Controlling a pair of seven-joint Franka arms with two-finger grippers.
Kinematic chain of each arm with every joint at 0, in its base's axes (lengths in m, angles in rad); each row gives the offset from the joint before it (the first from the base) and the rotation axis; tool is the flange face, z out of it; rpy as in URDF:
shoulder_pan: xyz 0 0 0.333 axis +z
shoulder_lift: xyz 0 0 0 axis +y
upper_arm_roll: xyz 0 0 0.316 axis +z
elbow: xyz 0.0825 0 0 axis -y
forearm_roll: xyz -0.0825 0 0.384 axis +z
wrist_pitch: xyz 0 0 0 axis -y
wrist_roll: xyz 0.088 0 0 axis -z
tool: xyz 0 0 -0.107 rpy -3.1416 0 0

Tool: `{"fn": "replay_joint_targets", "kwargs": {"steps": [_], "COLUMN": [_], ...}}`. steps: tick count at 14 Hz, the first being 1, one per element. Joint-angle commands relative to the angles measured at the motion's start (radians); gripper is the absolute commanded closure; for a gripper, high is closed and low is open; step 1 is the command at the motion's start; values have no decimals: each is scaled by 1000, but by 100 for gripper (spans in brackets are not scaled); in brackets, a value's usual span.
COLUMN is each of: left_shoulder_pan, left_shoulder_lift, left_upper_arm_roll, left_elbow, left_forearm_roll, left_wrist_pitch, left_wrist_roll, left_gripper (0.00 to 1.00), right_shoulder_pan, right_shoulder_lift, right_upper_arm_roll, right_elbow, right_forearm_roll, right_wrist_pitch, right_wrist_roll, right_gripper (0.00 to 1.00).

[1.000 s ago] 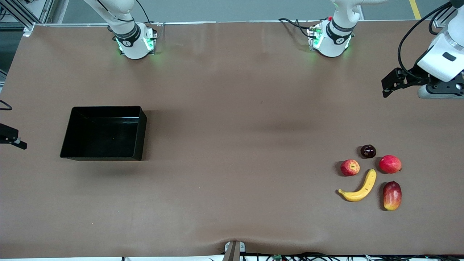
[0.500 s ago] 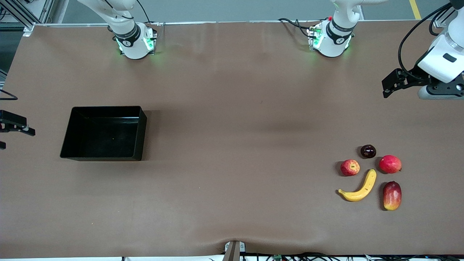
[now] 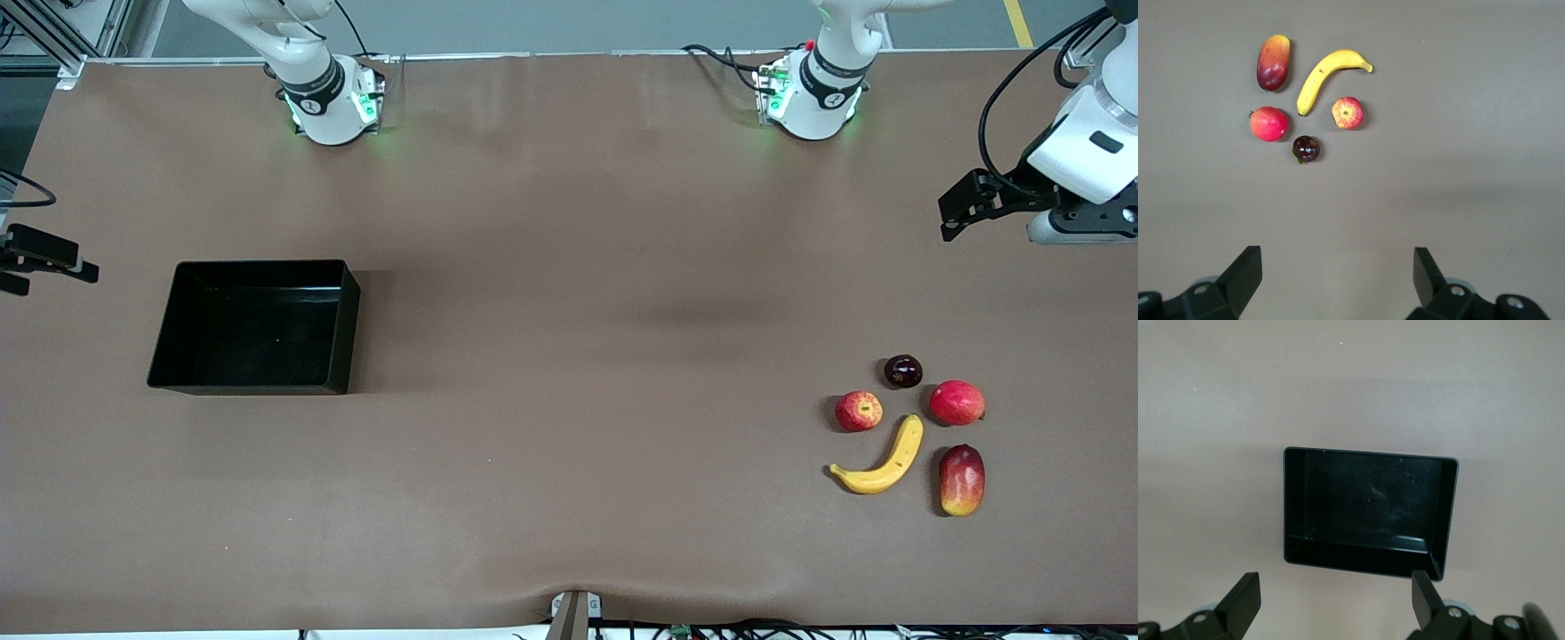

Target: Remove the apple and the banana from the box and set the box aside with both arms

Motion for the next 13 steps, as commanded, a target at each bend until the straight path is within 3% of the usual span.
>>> {"fn": "replay_joint_targets", "kwargs": {"steps": [1, 3, 6, 9, 13], "left_shoulder_pan": [2, 4, 4, 2, 4], "left_shoulder_lift": [-6, -6, -6, -4, -4], "left_upper_arm_roll": [1, 1, 1, 1, 8], "left_elbow": [-1, -2, -2, -1, 16], "left_forearm_roll": [-6, -8, -8, -6, -19], "left_wrist_pitch": [8, 8, 5, 5, 0], "left_wrist_roll": [-3, -3, 6, 16, 3], "left_gripper": [0, 0, 0, 0, 0], "right_shoulder_pan": [17, 19, 25, 16, 14], "right_shoulder_lift": [-74, -106, -198, -225, -226], "right_upper_arm_roll": [11, 14, 85, 79, 65], "right_elbow": [-44, -44, -87, -123, -113], "right_forearm_roll": [-11, -33, -168, -166, -74], "right_wrist_pitch": [-39, -88, -111, -82, -65], "right_wrist_roll": [149, 153, 162, 160, 122], "right_gripper": [0, 0, 0, 0, 0]}}
